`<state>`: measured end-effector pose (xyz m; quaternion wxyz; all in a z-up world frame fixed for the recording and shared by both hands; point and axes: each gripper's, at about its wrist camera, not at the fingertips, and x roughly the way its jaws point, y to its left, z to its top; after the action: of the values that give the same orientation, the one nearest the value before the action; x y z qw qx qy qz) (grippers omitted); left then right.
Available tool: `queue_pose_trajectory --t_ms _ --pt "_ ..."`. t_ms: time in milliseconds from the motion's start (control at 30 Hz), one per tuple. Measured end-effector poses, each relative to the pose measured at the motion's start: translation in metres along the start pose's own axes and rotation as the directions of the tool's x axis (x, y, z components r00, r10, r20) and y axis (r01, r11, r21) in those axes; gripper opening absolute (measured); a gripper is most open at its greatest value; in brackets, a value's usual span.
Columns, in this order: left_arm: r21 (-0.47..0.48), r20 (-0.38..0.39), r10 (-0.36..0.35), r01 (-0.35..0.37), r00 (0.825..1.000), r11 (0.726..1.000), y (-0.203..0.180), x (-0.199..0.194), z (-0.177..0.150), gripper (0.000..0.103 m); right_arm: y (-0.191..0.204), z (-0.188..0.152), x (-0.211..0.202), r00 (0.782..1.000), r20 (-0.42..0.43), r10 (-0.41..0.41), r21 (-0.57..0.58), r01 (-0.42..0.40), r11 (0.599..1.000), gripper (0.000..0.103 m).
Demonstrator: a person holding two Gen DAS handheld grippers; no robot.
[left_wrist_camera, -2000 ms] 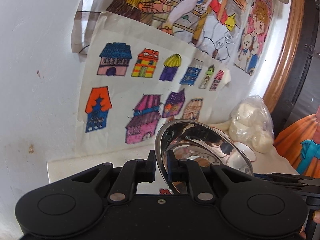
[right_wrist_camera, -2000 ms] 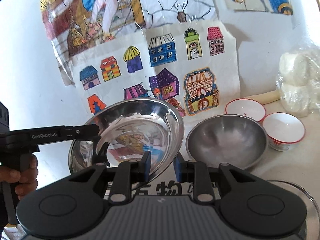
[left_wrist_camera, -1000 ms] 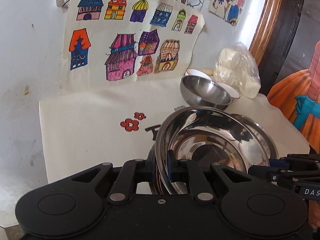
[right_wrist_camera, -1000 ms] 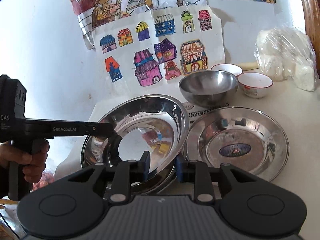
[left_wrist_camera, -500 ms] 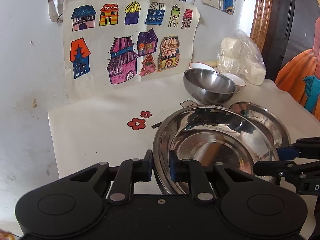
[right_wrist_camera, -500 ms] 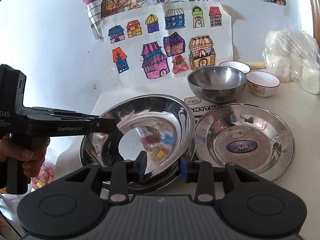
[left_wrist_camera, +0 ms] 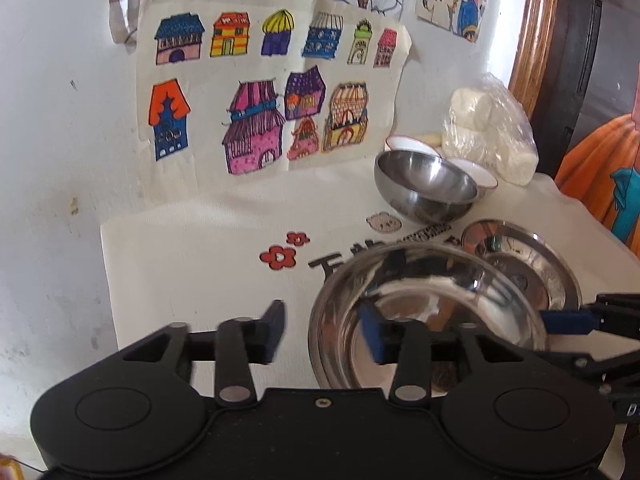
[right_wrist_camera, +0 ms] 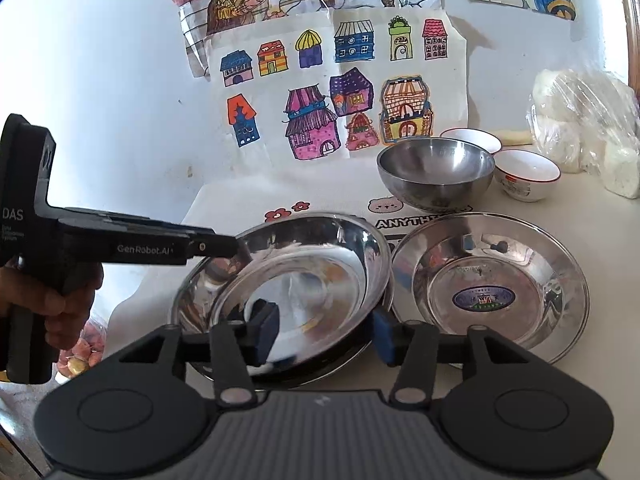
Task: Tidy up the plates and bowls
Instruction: 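Open both grippers to release the stacked plate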
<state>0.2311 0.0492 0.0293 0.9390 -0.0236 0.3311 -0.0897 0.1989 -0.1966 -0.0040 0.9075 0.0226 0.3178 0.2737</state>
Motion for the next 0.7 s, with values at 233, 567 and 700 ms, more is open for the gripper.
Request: queue_pose_trajectory --t_ms 233,567,700 --pt "-0.007 0.049 -0.022 0.022 0.999 1.0 -0.003 -0.004 0.011 0.083 0.0 0.001 -0.009 0.998 0.065 -0.022 -0.023 0.023 0.999 0.076" --pt "0.002 0.087 -0.133 0.134 0.987 0.991 -0.025 0.011 0.033 0.102 -0.03 -0.002 -0.036 0.965 0.234 -0.114 0.009 0.115 0.993 0.103" --pt "0.024 0.076 -0.17 0.168 0.983 0.985 -0.044 0.028 0.043 0.102 -0.049 -0.008 -0.049 0.936 0.297 -0.19 0.027 0.191 0.981 0.103"
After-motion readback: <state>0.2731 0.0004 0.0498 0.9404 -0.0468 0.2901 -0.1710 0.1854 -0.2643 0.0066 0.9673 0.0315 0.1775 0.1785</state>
